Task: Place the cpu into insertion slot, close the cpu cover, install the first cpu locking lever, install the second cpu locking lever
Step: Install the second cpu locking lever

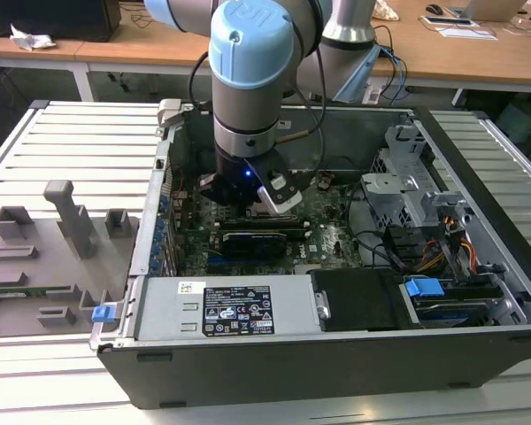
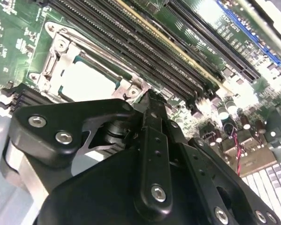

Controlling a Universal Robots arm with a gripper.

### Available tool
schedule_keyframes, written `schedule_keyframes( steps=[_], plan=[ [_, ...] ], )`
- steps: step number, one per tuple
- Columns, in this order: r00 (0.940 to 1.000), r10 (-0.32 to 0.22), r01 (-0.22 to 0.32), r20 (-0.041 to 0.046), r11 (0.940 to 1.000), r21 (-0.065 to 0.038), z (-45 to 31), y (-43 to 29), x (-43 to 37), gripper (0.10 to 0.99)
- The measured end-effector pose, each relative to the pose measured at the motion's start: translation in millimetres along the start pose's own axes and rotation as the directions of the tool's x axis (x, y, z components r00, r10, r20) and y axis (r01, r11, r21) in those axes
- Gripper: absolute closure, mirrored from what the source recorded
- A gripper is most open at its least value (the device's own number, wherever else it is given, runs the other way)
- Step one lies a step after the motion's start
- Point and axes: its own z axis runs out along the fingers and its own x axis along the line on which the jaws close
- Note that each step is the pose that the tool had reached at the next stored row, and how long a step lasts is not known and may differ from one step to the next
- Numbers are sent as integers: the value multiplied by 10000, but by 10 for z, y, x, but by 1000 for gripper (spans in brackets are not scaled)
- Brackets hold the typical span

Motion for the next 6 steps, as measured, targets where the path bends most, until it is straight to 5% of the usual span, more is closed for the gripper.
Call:
schedule_keyframes(
  steps=[6],
  plan=[
    [10000, 0, 0, 1, 10000, -1, -156, 35, -3, 980]
  ],
)
